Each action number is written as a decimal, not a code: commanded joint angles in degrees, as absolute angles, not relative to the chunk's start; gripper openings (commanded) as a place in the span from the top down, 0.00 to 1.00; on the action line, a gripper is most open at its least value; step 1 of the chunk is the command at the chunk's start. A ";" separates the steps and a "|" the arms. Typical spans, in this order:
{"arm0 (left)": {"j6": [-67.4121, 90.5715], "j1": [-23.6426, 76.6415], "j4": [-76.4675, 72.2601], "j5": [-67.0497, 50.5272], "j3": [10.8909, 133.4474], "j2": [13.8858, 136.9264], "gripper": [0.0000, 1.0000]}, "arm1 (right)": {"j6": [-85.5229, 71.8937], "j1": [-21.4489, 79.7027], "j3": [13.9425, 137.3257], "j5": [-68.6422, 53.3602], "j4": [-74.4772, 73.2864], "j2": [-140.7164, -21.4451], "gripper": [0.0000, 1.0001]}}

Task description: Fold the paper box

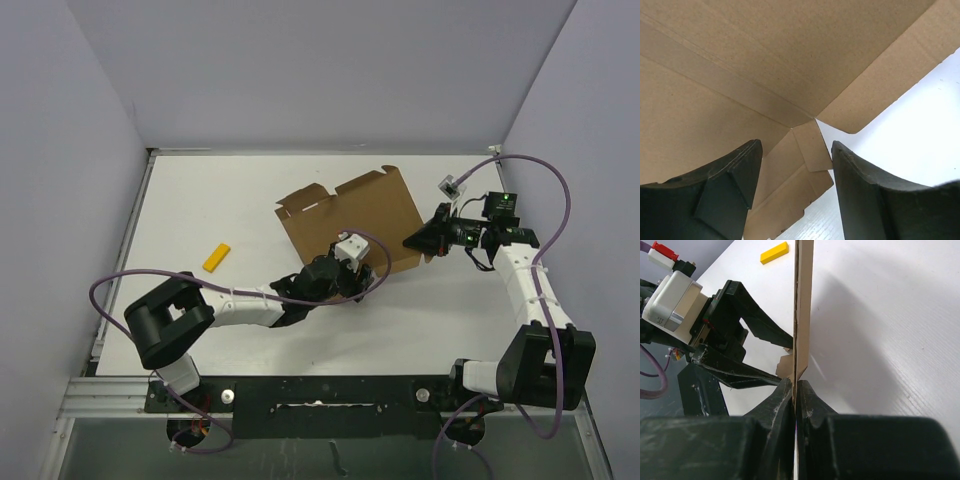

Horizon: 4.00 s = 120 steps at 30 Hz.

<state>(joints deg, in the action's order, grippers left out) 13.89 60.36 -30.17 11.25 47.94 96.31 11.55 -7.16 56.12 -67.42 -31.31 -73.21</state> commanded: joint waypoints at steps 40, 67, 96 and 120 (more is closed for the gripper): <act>2.72 60.64 -37.45 22.26 51.67 98.54 0.59 | 12.92 -6.89 57.39 -69.96 -30.83 -74.56 1.00; 44.25 38.31 -10.24 -0.88 19.61 47.07 0.26 | 22.91 -8.24 58.98 -69.21 -37.57 -71.44 1.00; 41.75 31.09 -46.59 -3.51 23.00 83.61 0.53 | 25.22 -8.09 58.89 -71.90 -38.92 -73.56 1.00; 37.50 30.37 -54.16 -10.54 18.47 79.30 0.78 | 28.65 -7.64 59.89 -69.78 -41.14 -71.62 1.00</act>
